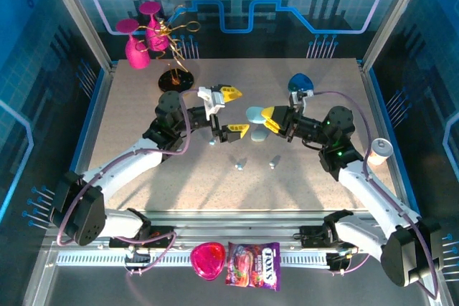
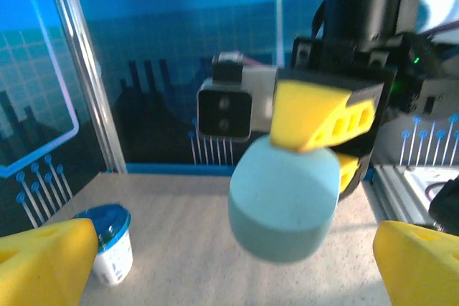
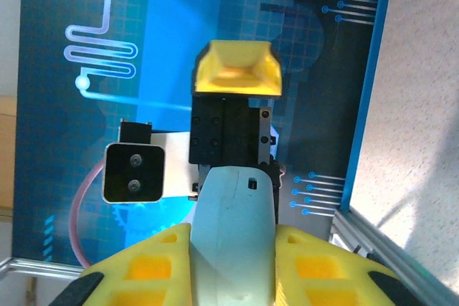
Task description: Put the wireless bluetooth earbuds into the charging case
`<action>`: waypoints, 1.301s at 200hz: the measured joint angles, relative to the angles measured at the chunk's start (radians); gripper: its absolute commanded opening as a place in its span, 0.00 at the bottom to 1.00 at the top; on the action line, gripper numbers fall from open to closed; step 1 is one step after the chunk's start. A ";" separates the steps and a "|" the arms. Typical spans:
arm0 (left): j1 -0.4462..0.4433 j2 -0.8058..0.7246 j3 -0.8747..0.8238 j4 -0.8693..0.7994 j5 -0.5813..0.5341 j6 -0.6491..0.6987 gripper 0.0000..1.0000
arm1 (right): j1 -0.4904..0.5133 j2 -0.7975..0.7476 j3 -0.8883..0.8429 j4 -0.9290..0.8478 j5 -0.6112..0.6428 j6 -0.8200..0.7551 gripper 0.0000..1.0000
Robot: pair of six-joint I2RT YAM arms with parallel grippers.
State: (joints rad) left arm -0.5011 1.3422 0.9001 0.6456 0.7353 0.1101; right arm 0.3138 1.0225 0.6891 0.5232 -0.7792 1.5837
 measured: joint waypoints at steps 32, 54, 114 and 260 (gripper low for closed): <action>-0.003 0.021 0.000 0.104 0.036 -0.064 0.96 | 0.002 0.042 -0.003 0.111 0.001 0.103 0.00; -0.006 0.039 -0.001 0.145 0.056 -0.098 0.91 | 0.014 0.084 -0.003 0.196 0.007 0.168 0.00; -0.010 0.054 -0.001 0.188 0.093 -0.131 0.70 | 0.035 0.093 0.007 0.234 0.011 0.204 0.00; -0.010 0.076 -0.001 0.228 0.100 -0.164 0.46 | 0.054 0.095 0.040 0.203 0.008 0.162 0.00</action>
State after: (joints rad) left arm -0.5114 1.4185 0.8993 0.8734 0.8356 -0.0544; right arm 0.3679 1.1179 0.7296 0.7258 -0.7715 1.7458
